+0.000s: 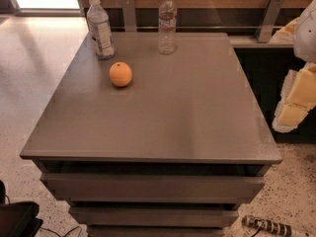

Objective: Pick water bottle

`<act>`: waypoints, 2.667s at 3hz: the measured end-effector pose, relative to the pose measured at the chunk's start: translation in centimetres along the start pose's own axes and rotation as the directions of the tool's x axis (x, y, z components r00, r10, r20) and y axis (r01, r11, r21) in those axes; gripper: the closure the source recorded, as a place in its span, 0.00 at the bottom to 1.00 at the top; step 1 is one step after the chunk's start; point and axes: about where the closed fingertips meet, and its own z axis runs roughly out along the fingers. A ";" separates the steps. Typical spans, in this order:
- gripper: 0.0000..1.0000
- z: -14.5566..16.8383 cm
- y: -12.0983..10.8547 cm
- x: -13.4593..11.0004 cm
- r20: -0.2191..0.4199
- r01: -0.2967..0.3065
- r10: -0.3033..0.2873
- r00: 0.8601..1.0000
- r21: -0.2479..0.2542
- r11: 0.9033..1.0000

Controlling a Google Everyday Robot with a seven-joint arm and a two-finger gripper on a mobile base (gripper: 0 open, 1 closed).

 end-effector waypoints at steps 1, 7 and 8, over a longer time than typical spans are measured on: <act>0.00 0.0 0.0 0.0 0.000 0.000 0.000 1.000 0.000 1.000; 0.00 1.5 -11.3 -0.5 0.659 -0.531 0.270 0.702 0.232 0.815; 0.00 0.0 -15.8 0.8 0.719 -0.607 0.233 0.655 0.317 0.728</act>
Offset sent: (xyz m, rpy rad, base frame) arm 0.0478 -0.0241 0.0184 0.0949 -0.1104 -0.0707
